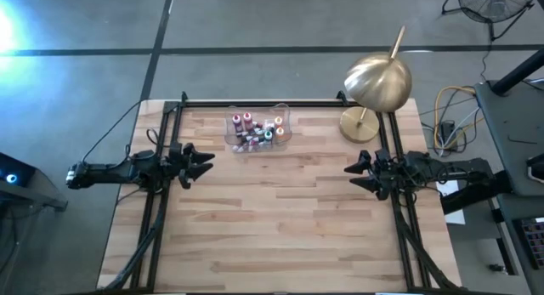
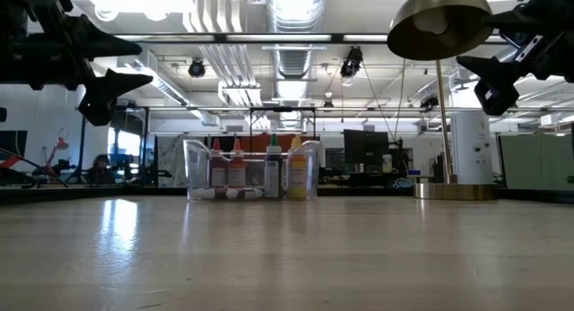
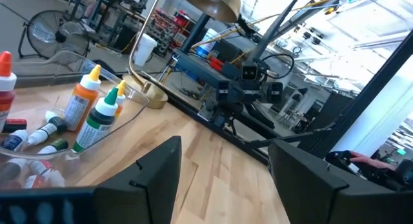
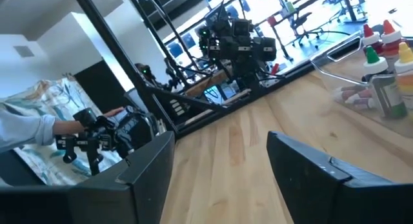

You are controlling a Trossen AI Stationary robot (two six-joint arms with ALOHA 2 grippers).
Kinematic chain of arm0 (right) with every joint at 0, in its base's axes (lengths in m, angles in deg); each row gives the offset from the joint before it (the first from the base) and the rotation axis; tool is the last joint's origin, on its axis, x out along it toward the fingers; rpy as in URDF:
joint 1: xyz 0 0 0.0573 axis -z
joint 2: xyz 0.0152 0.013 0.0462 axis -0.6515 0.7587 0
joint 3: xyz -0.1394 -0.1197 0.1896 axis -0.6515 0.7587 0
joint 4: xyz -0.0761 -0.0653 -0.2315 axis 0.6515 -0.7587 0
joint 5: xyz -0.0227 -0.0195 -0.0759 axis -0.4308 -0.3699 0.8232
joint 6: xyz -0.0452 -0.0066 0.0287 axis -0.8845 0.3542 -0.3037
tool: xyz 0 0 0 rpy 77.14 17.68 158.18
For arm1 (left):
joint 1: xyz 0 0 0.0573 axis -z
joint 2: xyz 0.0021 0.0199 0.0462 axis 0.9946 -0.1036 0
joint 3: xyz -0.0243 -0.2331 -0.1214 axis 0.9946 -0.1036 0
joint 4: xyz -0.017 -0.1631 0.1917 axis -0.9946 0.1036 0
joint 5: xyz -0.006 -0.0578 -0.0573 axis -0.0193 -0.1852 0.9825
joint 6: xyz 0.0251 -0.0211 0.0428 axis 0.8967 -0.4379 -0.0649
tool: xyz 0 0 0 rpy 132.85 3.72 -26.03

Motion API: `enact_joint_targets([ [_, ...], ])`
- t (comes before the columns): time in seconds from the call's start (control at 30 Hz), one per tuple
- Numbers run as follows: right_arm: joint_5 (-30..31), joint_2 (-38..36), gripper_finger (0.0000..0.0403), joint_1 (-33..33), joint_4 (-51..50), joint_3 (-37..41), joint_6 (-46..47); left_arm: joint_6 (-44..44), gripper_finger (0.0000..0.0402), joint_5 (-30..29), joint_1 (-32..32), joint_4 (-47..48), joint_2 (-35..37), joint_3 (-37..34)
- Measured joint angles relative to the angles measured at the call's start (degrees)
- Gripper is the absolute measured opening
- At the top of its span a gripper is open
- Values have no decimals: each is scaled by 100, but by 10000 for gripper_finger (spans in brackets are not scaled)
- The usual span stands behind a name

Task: Pick & Place food coloring
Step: Return to Home Position

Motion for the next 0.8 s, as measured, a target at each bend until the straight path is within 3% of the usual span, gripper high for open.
enact_joint_targets([
  [0.63,-4,0,241,0,0,0,0,-2,206,-1,0,15,-146,13],
  [0.8,-5,0,241,-11,0,0,0,594,206,25,0,148,-154,20],
])
